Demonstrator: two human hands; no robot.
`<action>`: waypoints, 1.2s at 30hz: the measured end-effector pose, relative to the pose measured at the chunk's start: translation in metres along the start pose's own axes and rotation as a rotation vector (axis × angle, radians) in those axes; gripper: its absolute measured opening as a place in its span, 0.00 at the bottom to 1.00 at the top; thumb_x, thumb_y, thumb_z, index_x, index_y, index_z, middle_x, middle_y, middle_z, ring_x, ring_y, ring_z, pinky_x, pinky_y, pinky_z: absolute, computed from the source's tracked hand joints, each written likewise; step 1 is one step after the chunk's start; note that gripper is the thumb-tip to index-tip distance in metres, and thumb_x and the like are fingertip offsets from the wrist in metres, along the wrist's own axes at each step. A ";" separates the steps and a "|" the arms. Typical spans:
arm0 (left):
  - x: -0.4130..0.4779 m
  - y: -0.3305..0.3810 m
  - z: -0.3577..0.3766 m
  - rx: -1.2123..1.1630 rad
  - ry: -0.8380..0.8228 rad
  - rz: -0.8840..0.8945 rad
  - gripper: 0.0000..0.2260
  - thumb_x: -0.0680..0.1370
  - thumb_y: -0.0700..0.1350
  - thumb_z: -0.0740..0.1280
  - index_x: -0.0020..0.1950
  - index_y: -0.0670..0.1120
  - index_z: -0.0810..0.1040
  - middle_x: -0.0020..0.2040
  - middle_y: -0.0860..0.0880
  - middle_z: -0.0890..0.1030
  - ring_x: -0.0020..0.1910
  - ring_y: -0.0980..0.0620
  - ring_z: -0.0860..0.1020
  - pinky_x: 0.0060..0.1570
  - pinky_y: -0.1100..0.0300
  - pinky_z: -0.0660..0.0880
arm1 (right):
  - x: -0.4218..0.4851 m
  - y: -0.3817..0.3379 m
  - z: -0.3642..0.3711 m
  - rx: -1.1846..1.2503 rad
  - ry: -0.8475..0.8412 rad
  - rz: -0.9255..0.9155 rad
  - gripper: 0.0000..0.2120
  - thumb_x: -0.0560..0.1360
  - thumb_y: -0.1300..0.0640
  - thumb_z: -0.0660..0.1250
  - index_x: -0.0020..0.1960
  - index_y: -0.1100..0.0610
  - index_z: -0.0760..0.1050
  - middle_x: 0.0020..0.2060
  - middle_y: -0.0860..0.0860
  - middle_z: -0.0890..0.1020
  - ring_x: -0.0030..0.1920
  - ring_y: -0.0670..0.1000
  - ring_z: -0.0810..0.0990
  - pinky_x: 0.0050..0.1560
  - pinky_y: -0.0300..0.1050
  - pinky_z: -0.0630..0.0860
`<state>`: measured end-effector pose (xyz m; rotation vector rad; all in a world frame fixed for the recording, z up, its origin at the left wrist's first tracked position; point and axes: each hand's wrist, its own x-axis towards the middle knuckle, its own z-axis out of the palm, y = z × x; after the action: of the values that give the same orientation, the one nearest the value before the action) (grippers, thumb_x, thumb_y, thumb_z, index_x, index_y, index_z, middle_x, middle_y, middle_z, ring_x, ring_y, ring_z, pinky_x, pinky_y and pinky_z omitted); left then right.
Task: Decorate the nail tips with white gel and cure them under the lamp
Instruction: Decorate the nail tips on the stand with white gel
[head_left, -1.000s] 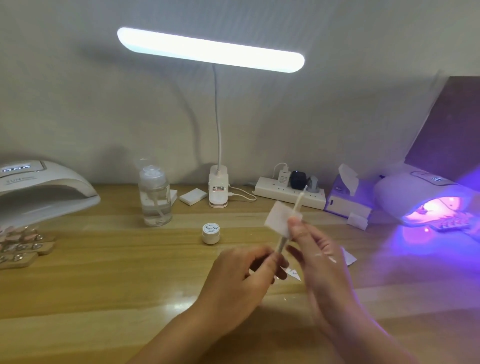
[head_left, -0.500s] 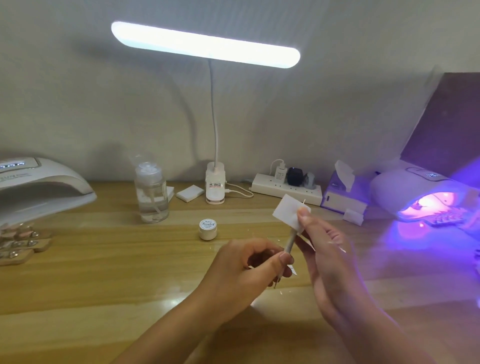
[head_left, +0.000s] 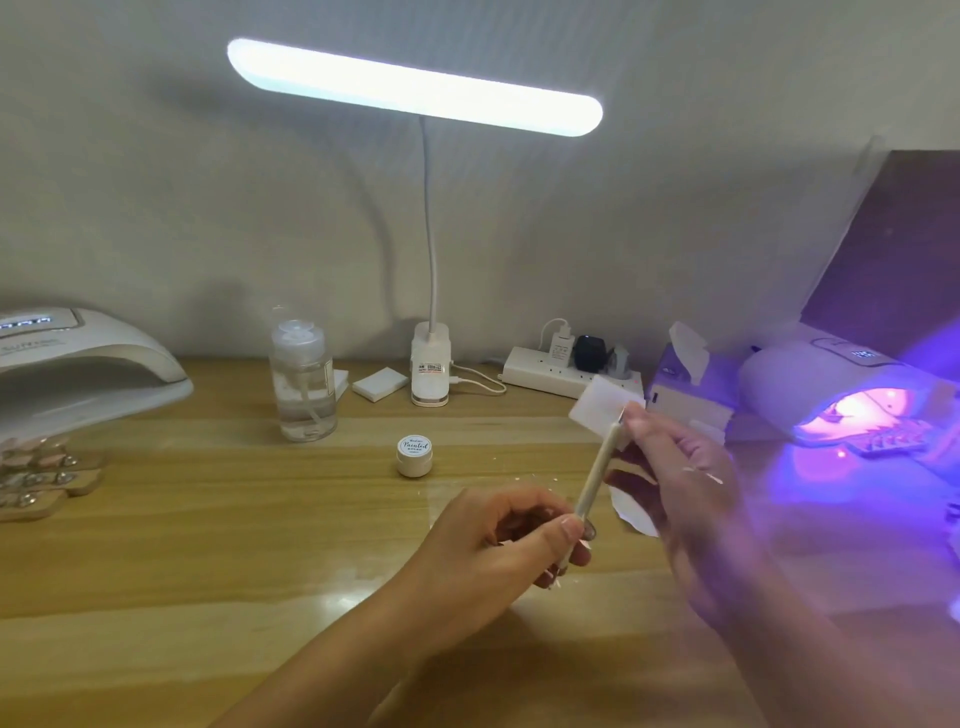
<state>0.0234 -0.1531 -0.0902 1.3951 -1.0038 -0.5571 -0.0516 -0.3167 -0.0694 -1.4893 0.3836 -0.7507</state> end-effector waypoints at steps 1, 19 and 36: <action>0.000 -0.001 0.000 0.011 0.013 -0.001 0.07 0.80 0.43 0.67 0.46 0.49 0.84 0.39 0.51 0.84 0.41 0.55 0.81 0.42 0.65 0.76 | -0.001 -0.001 0.002 0.123 -0.078 0.044 0.15 0.80 0.50 0.64 0.40 0.52 0.84 0.39 0.50 0.84 0.42 0.46 0.83 0.42 0.40 0.81; -0.001 0.002 0.003 -0.119 0.012 -0.076 0.06 0.79 0.41 0.68 0.47 0.40 0.83 0.37 0.50 0.83 0.40 0.52 0.80 0.40 0.64 0.77 | 0.007 -0.007 -0.013 0.281 0.168 -0.018 0.14 0.78 0.59 0.68 0.37 0.51 0.87 0.43 0.47 0.88 0.45 0.43 0.82 0.51 0.36 0.80; 0.007 0.006 -0.018 -0.108 0.101 -0.174 0.13 0.72 0.54 0.68 0.51 0.50 0.84 0.48 0.49 0.86 0.48 0.55 0.84 0.47 0.63 0.80 | -0.018 0.007 0.023 -0.033 -0.346 0.097 0.14 0.75 0.43 0.71 0.44 0.55 0.82 0.41 0.56 0.84 0.43 0.52 0.81 0.53 0.46 0.73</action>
<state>0.0412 -0.1484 -0.0807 1.4076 -0.7654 -0.6535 -0.0475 -0.2880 -0.0787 -1.5852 0.2040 -0.4003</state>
